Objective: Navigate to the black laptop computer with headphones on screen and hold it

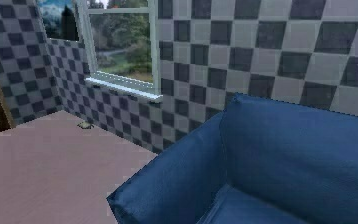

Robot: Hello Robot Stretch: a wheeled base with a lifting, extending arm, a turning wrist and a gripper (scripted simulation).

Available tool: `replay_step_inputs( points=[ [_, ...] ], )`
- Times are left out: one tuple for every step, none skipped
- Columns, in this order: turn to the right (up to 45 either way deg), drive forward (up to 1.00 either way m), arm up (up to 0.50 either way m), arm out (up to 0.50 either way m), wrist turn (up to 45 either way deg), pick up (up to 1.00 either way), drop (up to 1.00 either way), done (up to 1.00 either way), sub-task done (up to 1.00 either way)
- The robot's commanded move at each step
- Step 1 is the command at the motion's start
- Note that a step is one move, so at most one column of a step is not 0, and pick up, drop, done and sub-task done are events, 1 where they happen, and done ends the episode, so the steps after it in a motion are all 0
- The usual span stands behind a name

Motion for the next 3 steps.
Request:
replay_step_inputs(
  points=[
    [0.0, 0.00, 0.00, 0.00, 0.0, 1.00, 0.00, 0.00, 0.00],
    [0.0, 0.00, 0.10, 0.00, 0.0, 0.00, 0.00, 0.00, 0.00],
    [0.0, 0.00, 0.00, 0.00, 0.0, 0.00, 0.00, 1.00, 0.00]
  ],
)
